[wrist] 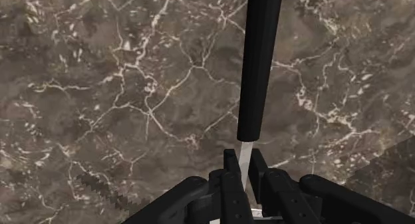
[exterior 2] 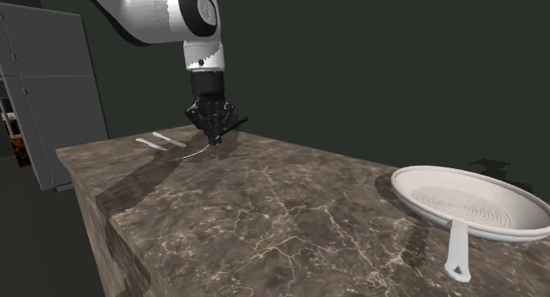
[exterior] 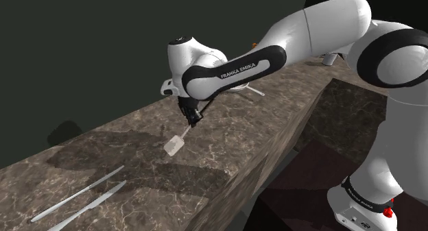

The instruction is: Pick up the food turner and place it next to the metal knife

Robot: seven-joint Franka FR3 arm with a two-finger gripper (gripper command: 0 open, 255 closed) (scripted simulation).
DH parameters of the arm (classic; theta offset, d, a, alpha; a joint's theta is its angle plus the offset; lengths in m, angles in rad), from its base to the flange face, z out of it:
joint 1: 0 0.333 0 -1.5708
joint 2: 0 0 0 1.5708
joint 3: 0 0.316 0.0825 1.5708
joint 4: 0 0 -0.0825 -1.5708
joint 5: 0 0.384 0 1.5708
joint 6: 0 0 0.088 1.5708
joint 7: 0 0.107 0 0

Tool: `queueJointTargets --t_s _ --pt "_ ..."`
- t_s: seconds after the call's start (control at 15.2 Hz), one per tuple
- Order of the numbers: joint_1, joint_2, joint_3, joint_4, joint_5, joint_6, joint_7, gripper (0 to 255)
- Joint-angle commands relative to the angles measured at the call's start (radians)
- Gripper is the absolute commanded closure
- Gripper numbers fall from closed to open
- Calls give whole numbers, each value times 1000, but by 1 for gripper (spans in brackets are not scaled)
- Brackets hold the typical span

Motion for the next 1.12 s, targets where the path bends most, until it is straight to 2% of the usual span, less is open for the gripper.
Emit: queueJointTargets --t_s 0.0,0.59,1.06 --pt "30 15 9 23 -5 -11 41 255" --pt "178 140 45 221 -31 -98 210 255" --pt "309 311 58 508 -53 -221 319 255"
